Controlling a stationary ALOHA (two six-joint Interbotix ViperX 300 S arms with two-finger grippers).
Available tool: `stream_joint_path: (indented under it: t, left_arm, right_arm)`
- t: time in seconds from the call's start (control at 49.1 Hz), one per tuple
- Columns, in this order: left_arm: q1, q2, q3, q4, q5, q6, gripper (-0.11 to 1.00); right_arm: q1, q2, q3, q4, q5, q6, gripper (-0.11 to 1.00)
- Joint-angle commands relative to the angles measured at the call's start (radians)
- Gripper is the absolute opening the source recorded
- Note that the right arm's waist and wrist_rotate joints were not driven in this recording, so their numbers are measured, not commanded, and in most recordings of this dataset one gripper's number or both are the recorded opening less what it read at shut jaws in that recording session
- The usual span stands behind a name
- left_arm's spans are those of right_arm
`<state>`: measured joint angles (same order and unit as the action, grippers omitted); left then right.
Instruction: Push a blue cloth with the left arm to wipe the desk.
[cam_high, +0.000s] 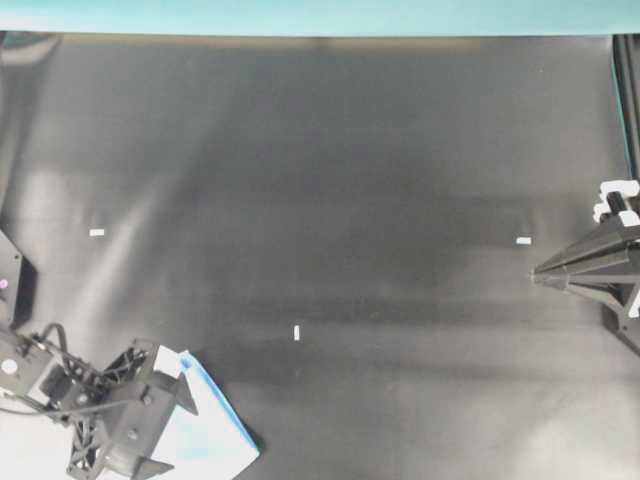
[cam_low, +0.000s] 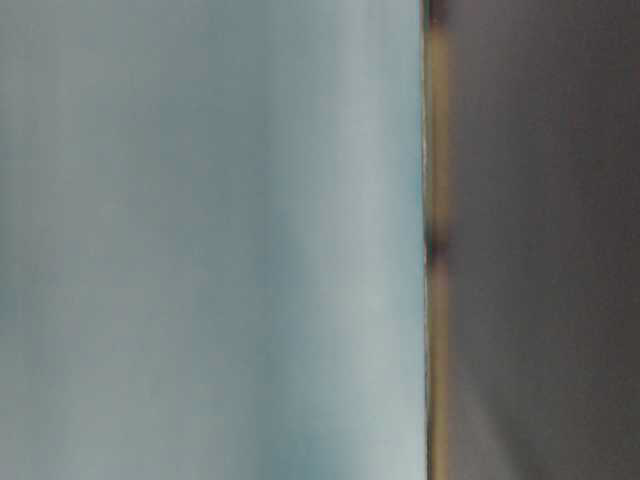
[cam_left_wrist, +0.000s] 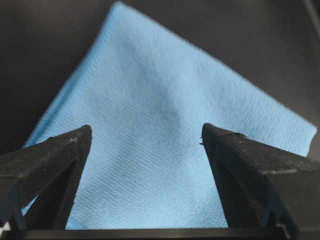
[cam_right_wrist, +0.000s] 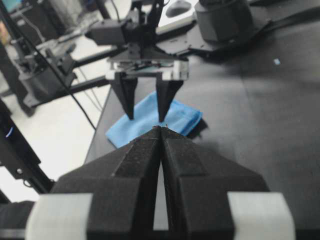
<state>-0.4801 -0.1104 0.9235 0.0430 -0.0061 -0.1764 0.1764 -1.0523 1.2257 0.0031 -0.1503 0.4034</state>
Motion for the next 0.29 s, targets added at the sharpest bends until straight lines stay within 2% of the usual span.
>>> stream_joint_path:
  t: [0.0,0.265]
  left_arm:
    - [0.009,-0.02,-0.005,0.002,-0.008,0.006,0.86]
    - [0.035,-0.018,-0.008,0.002,-0.008,0.014,0.86]
  right_arm:
    - [0.0,0.008,-0.005,0.0,-0.003,0.0,0.0]
    - [0.002,0.0,0.003,0.0,0.026,0.0,0.0]
